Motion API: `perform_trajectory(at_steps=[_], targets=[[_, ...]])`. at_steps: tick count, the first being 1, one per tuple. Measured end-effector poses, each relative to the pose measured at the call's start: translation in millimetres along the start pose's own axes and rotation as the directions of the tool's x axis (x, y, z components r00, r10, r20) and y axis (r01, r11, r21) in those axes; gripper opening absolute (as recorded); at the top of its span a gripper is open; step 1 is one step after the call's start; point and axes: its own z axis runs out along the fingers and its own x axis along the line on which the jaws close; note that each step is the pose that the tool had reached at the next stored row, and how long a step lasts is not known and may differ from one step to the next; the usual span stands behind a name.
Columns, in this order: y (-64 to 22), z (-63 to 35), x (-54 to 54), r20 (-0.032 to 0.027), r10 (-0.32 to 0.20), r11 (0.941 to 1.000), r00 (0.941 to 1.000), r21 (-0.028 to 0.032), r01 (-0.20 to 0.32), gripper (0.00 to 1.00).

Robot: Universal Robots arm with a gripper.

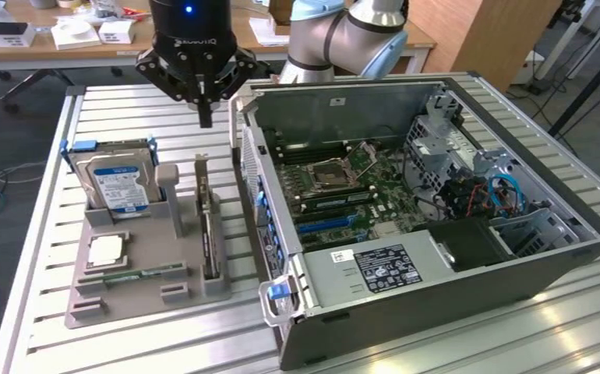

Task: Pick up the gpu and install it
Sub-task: 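Reach for the gpu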

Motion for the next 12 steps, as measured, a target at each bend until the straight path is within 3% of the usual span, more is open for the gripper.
perform_trajectory(at_steps=[8, 12], targets=[[0.0, 0.0, 0.1, -0.0001, 0.000, 1.0000, 1.0000, 0.0001, 0.000, 0.10], [-6.2, -0.4, 0.0, -0.0002, 0.000, 1.0000, 1.0000, 0.0001, 0.000, 0.10]])
